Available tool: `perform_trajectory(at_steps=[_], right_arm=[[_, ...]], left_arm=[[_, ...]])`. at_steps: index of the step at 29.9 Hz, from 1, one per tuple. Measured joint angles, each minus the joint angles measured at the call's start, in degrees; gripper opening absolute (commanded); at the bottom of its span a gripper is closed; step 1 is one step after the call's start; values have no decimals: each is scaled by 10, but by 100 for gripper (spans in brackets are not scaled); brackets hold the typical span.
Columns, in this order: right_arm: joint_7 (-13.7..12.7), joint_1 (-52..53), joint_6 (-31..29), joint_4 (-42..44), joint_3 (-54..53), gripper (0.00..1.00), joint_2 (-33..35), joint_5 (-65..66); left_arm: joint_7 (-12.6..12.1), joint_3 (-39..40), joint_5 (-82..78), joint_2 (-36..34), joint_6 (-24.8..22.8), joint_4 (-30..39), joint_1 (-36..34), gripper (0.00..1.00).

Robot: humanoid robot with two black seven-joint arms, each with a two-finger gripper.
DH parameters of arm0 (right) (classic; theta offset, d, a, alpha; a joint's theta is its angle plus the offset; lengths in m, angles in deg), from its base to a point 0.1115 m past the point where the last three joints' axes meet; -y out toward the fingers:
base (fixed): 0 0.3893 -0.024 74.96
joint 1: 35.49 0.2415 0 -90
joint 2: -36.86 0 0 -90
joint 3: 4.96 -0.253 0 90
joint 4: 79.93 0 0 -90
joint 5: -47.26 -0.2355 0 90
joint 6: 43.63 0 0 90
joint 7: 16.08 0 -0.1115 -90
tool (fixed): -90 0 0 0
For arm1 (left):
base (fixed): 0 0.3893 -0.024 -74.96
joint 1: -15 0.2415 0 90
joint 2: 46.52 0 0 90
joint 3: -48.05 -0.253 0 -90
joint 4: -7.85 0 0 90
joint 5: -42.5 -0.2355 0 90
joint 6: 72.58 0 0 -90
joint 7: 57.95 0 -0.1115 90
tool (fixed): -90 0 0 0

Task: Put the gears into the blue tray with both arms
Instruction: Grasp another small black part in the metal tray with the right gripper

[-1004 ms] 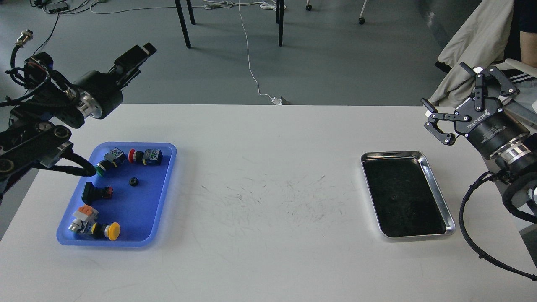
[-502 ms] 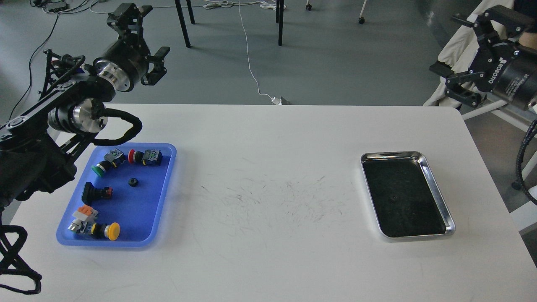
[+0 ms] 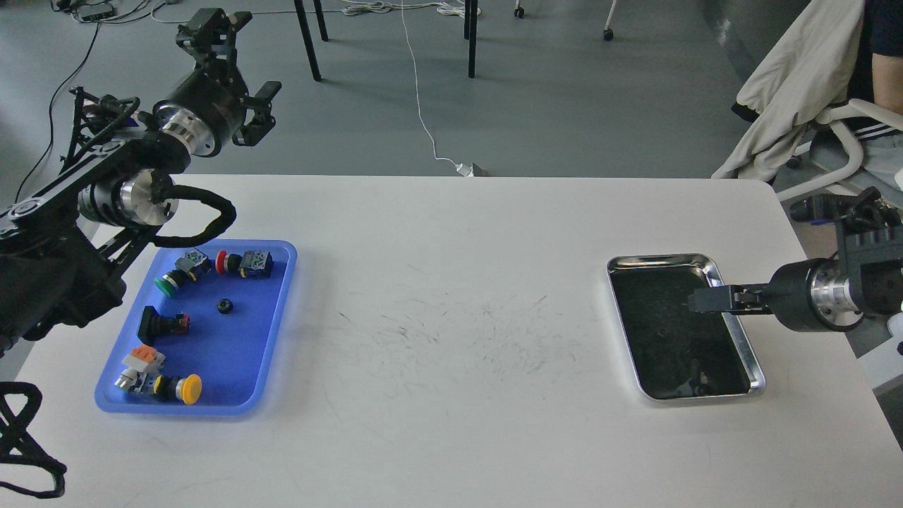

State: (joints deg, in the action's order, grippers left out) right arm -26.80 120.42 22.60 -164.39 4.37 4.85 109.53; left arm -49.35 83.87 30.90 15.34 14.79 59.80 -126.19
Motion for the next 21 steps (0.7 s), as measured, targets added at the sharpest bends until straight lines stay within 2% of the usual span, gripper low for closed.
perform_trajectory(at_steps=[21], right_arm=[[7,-50,5,117,4,94,-156,5]], left_arm=[[0,2,-4,-4,0,1,-1,98]])
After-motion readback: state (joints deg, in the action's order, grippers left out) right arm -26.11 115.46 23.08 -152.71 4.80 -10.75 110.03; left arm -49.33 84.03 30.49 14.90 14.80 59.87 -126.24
